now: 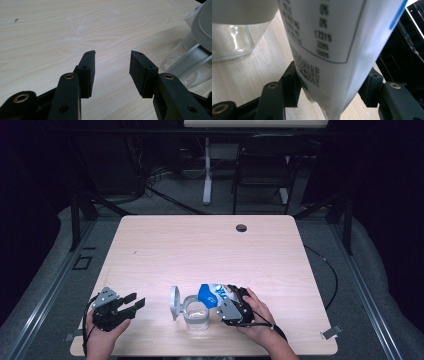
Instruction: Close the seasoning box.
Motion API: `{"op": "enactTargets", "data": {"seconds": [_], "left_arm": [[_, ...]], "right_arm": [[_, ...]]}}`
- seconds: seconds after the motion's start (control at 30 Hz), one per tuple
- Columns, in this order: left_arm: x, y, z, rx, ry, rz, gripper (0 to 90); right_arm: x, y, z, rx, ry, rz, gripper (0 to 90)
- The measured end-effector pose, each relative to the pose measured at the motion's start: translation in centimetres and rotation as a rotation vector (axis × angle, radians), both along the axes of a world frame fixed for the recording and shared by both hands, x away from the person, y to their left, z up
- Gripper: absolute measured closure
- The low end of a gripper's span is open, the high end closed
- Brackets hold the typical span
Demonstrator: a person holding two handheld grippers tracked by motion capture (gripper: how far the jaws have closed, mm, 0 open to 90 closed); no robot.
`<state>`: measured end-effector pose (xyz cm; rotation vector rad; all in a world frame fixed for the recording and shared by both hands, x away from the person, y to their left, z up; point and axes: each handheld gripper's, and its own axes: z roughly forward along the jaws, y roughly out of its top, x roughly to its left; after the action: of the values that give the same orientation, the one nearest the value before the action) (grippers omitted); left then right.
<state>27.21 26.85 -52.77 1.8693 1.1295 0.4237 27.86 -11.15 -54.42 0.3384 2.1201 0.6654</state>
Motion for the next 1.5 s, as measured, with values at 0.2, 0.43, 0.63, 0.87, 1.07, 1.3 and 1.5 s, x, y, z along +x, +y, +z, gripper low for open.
{"op": "enactTargets", "data": {"seconds": [0.2,0.43,0.63,0.87,1.07,1.3,1.5], "left_arm": [[0.0,0.0,0.0,-0.001,-0.001,0.000,56.2],[0.0,0.0,0.0,-0.002,-0.002,0.001,56.2],[0.0,0.1,0.0,0.000,-0.004,0.000,56.2],[0.0,0.0,0.0,-0.001,-0.003,0.001,56.2],[0.0,0.1,0.0,-0.003,-0.003,0.001,56.2],[0.0,0.0,0.0,-0.001,-0.002,0.001,56.2],[0.0,0.1,0.0,-0.004,-0.001,0.002,56.2]], "right_arm": [[-0.2,0.1,0.1,-0.022,-0.012,0.020,43.7],[-0.2,0.0,0.3,-0.060,-0.017,0.030,43.7],[-0.2,0.0,0.3,-0.068,-0.014,0.037,43.7],[-0.1,0.0,0.5,-0.083,-0.010,0.051,43.7],[-0.2,-0.1,0.6,-0.100,-0.017,0.063,43.8],[-0.3,-0.1,0.8,-0.136,-0.035,0.075,43.7],[-0.4,0.0,0.9,-0.171,-0.053,0.076,43.7]]}}
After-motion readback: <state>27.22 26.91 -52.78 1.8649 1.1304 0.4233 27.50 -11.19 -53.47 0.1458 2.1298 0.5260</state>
